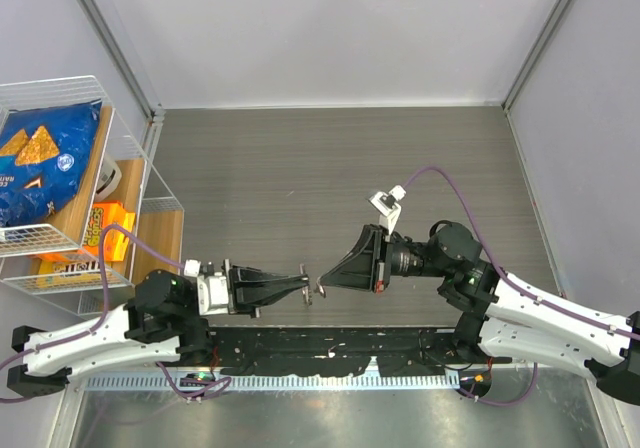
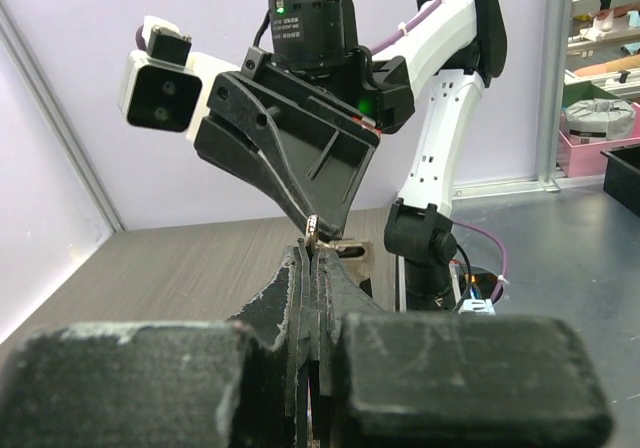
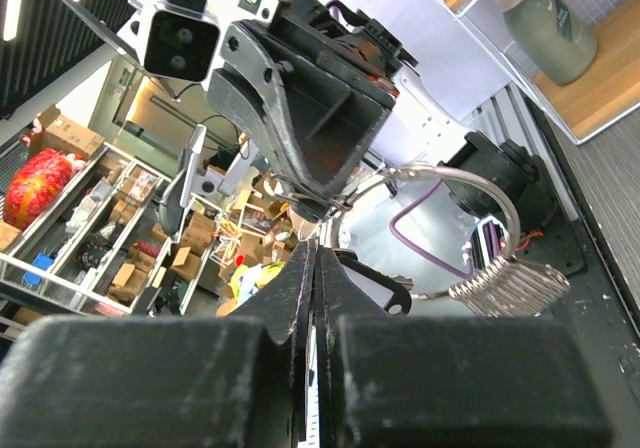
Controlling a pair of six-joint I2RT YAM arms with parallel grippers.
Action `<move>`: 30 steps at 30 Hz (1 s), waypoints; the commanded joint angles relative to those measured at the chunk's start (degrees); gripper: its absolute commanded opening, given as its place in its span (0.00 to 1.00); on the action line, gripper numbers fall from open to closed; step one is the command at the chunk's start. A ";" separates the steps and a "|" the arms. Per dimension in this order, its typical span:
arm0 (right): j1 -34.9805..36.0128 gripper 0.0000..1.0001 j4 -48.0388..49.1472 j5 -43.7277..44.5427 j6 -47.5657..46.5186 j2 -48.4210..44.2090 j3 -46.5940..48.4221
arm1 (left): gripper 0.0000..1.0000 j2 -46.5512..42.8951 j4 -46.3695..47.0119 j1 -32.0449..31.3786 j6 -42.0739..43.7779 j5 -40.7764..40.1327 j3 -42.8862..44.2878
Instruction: Put the keys on the keyring
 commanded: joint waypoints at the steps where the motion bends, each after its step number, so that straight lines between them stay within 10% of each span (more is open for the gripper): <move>1: 0.67 0.06 6.91 1.83 2.70 -1.17 0.10 | 0.00 0.66 4.57 -0.01 1.78 -0.22 0.23; 30: 2.52 0.06 7.96 4.29 4.20 2.08 1.68 | 0.00 1.19 5.97 -0.01 3.36 -0.48 0.24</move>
